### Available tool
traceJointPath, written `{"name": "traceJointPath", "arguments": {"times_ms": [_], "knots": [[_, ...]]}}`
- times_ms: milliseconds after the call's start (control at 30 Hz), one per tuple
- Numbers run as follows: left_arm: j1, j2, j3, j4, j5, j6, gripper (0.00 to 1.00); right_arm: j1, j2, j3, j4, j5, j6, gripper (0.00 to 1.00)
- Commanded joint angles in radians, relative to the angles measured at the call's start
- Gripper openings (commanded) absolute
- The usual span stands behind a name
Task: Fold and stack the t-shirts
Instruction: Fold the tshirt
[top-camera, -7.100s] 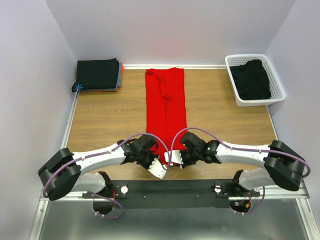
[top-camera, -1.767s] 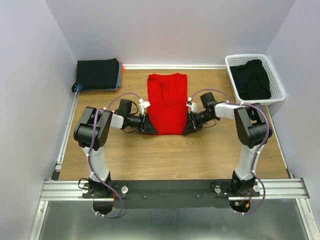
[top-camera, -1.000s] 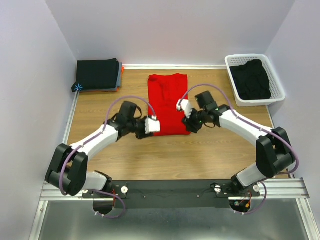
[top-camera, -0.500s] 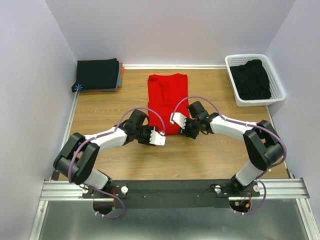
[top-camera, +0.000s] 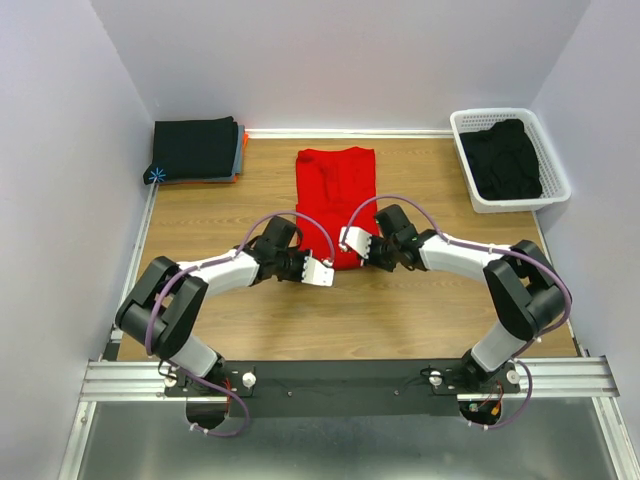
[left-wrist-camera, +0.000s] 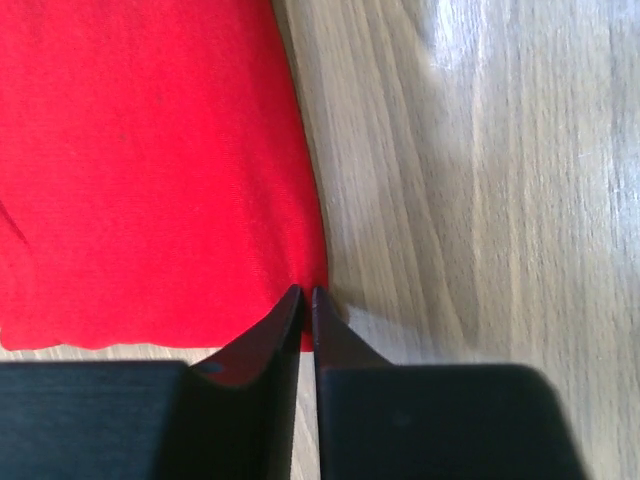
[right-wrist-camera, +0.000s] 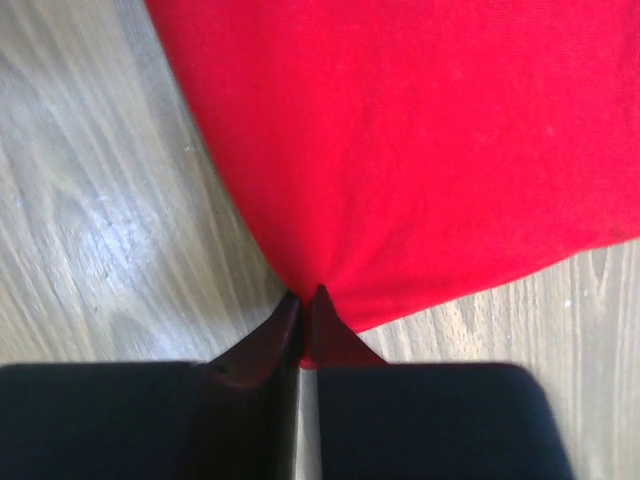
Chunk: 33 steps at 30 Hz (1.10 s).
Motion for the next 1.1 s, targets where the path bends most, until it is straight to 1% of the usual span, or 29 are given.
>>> {"name": "traceJointPath", "arguments": {"times_ms": [0, 33, 167, 400, 500, 600, 667, 700, 833, 867, 900, 933, 967, 1000, 1067], "knots": [[-0.003, 0.011, 0.017, -0.031, -0.044, 0.025, 0.07, -0.001, 0.020, -0.019, -0.014, 0.054, 0.005, 0.01], [-0.003, 0.008, 0.020, -0.033, -0.044, 0.024, 0.00, -0.001, 0.012, -0.011, -0.015, 0.057, 0.011, 0.01], [-0.002, -0.023, 0.068, -0.080, -0.025, 0.002, 0.00, -0.001, -0.030, 0.040, -0.055, 0.051, 0.060, 0.01], [0.030, -0.092, 0.308, -0.252, 0.019, -0.045, 0.00, -0.012, -0.092, 0.208, -0.187, 0.060, 0.100, 0.01], [0.034, -0.115, 0.361, -0.299, 0.019, -0.051, 0.00, -0.023, -0.101, 0.276, -0.242, 0.069, 0.098, 0.01], [0.034, -0.153, 0.387, -0.335, 0.038, -0.057, 0.00, -0.029, -0.118, 0.342, -0.331, 0.072, 0.097, 0.00], [0.034, -0.186, 0.389, -0.350, 0.048, -0.062, 0.00, -0.029, -0.136, 0.374, -0.386, 0.048, 0.100, 0.01], [0.032, -0.219, 0.389, -0.373, 0.061, -0.061, 0.00, -0.029, -0.158, 0.400, -0.447, 0.017, 0.103, 0.01], [0.029, -0.293, 0.404, -0.474, 0.106, -0.071, 0.00, -0.027, -0.225, 0.422, -0.572, -0.041, 0.111, 0.00], [0.023, -0.310, 0.405, -0.500, 0.114, -0.073, 0.00, -0.026, -0.244, 0.422, -0.631, -0.070, 0.114, 0.00], [0.017, -0.345, 0.399, -0.548, 0.119, -0.076, 0.00, -0.020, -0.261, 0.420, -0.661, -0.086, 0.117, 0.01], [0.009, -0.367, 0.396, -0.566, 0.127, -0.079, 0.00, -0.015, -0.303, 0.419, -0.690, -0.101, 0.118, 0.01], [0.005, -0.386, 0.392, -0.582, 0.137, -0.097, 0.00, -0.006, -0.322, 0.425, -0.745, -0.130, 0.127, 0.01], [0.001, -0.423, 0.393, -0.615, 0.148, -0.107, 0.00, 0.012, -0.342, 0.434, -0.768, -0.146, 0.138, 0.01], [-0.005, -0.449, 0.402, -0.652, 0.191, -0.142, 0.00, 0.023, -0.377, 0.448, -0.828, -0.192, 0.147, 0.01]]}}
